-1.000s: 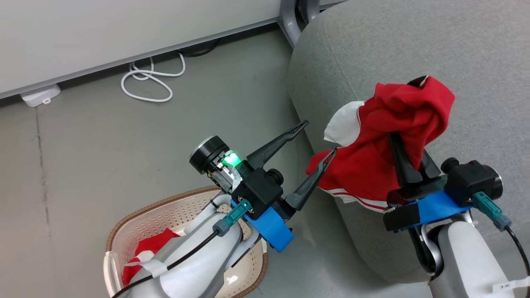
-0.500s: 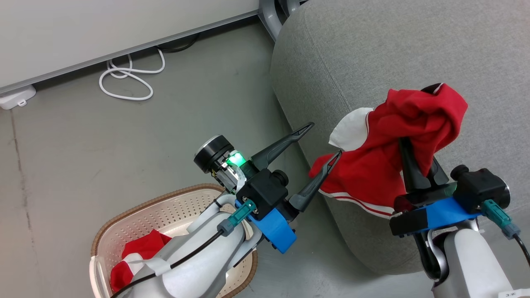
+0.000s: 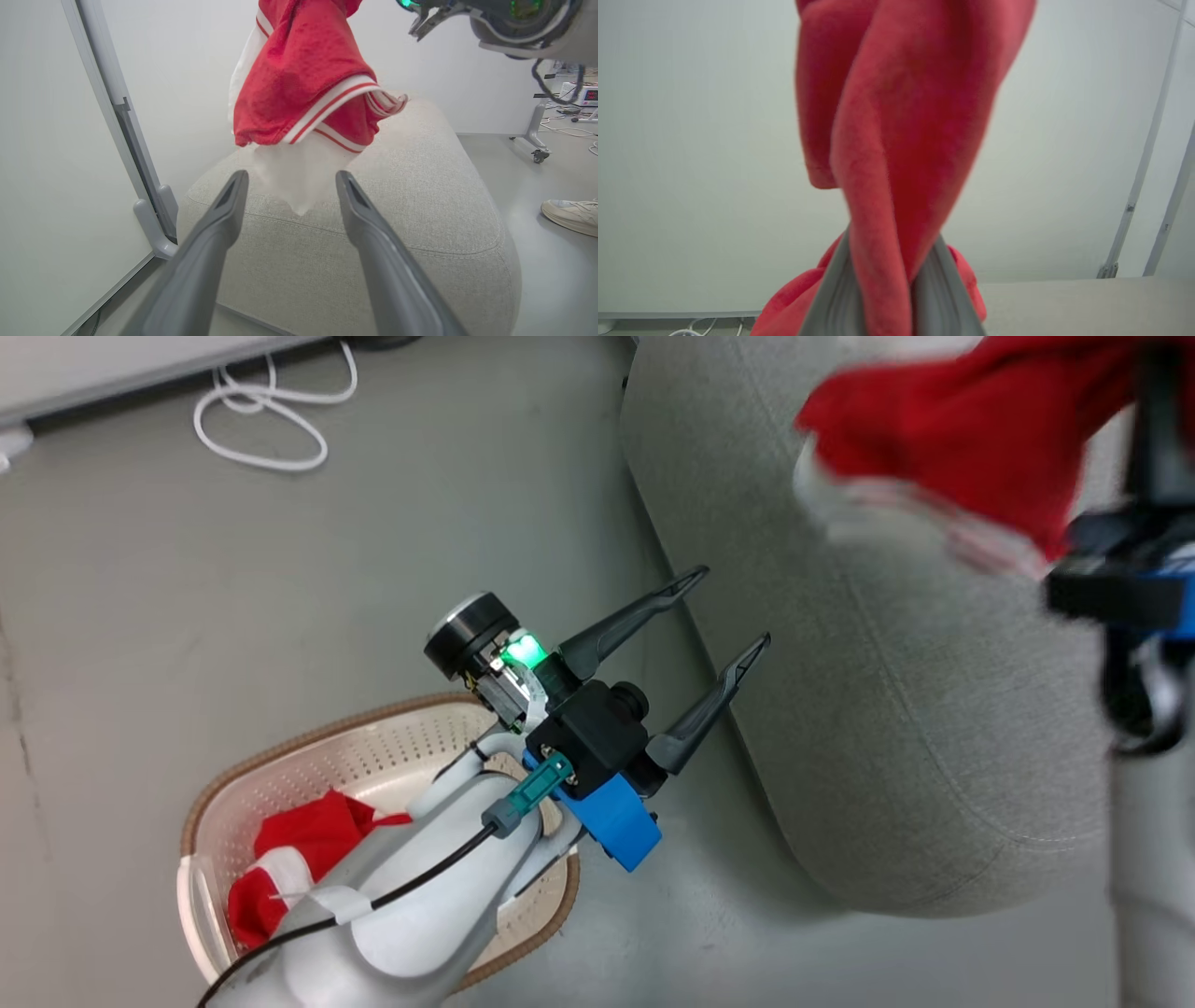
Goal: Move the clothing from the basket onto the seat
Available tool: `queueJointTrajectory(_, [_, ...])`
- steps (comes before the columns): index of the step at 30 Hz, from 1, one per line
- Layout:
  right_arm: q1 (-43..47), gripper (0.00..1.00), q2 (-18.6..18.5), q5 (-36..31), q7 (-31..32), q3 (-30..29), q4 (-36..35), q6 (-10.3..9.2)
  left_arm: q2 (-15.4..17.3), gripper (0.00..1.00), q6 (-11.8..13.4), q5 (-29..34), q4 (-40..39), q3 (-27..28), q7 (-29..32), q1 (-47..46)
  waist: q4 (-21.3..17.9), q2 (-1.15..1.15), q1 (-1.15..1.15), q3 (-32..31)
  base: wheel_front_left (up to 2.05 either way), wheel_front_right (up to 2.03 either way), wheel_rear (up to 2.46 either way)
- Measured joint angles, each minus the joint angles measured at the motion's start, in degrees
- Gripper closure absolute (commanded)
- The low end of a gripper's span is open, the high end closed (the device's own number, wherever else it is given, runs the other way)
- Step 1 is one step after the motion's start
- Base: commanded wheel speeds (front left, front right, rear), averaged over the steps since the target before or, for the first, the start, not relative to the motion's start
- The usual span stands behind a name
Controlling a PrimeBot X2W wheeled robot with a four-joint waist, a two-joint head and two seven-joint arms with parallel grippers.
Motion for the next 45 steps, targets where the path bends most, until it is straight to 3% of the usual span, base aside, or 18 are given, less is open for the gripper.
queueJointTrajectory(5, [-9.21,1.0,-3.41,-0.13,-0.01,-6.24,-1.51,0.0,1.11,0.0,0.0,0.35,0.09,-0.97,0.01,-2.74,0.79,0.0,0.0,4.66,0.0,0.0,0.0])
queueJointTrajectory(10, [-16.33,1.0,-9.77,-0.2,-0.01,-11.41,-0.37,0.01,1.48,0.0,-0.01,0.43,-0.08,-1.65,0.01,-5.59,2.05,0.0,0.0,9.33,0.0,0.0,0.0])
queueJointTrajectory(18, [-21.19,1.0,-15.49,1.03,0.0,-16.8,8.81,0.01,2.78,0.0,-0.01,0.8,-0.22,-1.45,0.01,-7.45,3.6,0.0,0.0,15.73,0.0,0.0,0.0])
queueJointTrajectory(24, [-21.81,1.0,-16.4,1.98,0.0,-17.78,21.57,0.01,3.87,0.0,-0.01,0.99,-0.3,-1.32,0.01,-7.82,3.96,-0.01,0.01,18.77,0.0,0.0,0.0])
queueJointTrajectory(35, [-21.38,1.0,-15.8,2.24,-0.01,-17.61,37.16,0.01,4.16,0.0,-0.01,0.98,-0.33,-1.37,0.01,-8.81,4.75,0.0,0.0,19.73,0.0,0.0,0.0])
queueJointTrajectory(36, [-21.56,0.85,-15.89,2.38,-0.01,-17.63,38.18,0.01,4.14,0.0,-0.01,0.98,-0.33,-1.37,0.01,-8.94,4.9,0.0,0.0,19.74,0.0,0.0,0.0])
queueJointTrajectory(37, [-21.84,0.53,-16.03,2.58,-0.01,-17.53,39.0,0.01,4.14,0.0,0.0,0.98,-0.33,-1.36,0.01,-9.01,5.05,0.0,0.0,19.71,0.0,0.0,0.0])
queueJointTrajectory(38, [-22.03,0.53,-16.18,2.69,-0.01,-17.28,39.73,0.01,4.13,0.0,0.0,0.98,-0.33,-1.35,0.01,-9.04,5.18,0.0,0.0,19.62,0.0,0.0,0.0])
queueJointTrajectory(39, [-22.07,0.0,-16.24,2.71,-0.01,-17.13,40.13,0.01,4.12,0.0,0.01,0.98,-0.33,-1.33,0.01,-9.05,5.28,0.0,0.0,19.44,0.0,0.0,0.0])
queueJointTrajectory(45, [-20.02,0.0,-16.03,4.23,-0.01,-17.8,36.84,0.01,3.98,0.0,0.55,0.62,-0.42,-0.36,0.01,-8.1,5.43,0.0,0.0,16.94,0.0,0.0,0.0])
